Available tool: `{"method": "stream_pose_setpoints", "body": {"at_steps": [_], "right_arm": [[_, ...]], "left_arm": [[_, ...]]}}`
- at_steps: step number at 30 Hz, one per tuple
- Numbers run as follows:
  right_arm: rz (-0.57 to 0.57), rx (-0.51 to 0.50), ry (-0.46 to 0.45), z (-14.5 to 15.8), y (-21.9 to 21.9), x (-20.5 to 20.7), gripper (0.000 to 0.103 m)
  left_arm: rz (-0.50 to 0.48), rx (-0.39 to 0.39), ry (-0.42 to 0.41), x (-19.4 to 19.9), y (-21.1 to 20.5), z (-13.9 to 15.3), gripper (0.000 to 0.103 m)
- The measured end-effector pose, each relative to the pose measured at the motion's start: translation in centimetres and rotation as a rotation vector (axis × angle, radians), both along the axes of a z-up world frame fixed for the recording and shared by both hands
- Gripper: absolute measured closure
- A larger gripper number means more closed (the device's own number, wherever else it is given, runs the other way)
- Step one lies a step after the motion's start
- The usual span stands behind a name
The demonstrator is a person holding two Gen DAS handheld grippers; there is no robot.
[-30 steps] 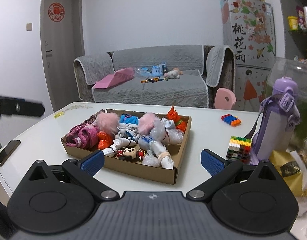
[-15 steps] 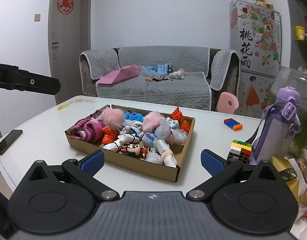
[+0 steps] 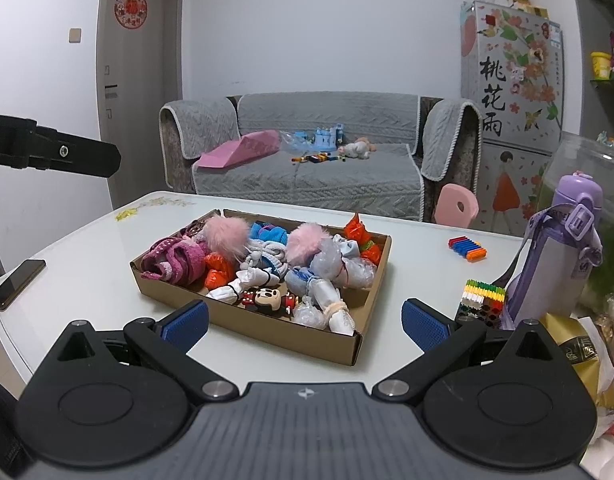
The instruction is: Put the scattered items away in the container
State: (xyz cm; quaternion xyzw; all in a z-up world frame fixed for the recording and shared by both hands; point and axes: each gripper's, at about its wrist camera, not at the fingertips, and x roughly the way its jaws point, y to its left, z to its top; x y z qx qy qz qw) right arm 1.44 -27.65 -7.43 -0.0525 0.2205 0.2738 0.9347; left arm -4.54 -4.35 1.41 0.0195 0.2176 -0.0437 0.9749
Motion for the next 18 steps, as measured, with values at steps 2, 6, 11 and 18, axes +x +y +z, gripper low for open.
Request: {"method": "stream_pose_setpoints", "body": {"at_steps": [2,6,11,18], "right_arm": [[0.000,-0.003,0.001,-0.12,0.02,-0.05,0.000],[-0.001,-0.001,0.006,-0.40,-0.07,-0.07,0.000],[0.000,-0.002,0.012,-0.71,0.00,-0.11,0.000],[0.002,-0.003,0.012,-0.70,0.11,-0.20,0.000]], "left_arm": [[0.006,0.002,-0.003,-0.01,0.08,0.07,0.000],[0.006,0.003,-0.003,-0.05,0.09,0.14,0.000],[0.010,-0.013,-0.001,-0.02,0.42,0.20,0.000],[0.012,0.015,-0.005,-0.12,-0.01,0.26,0.000]]}}
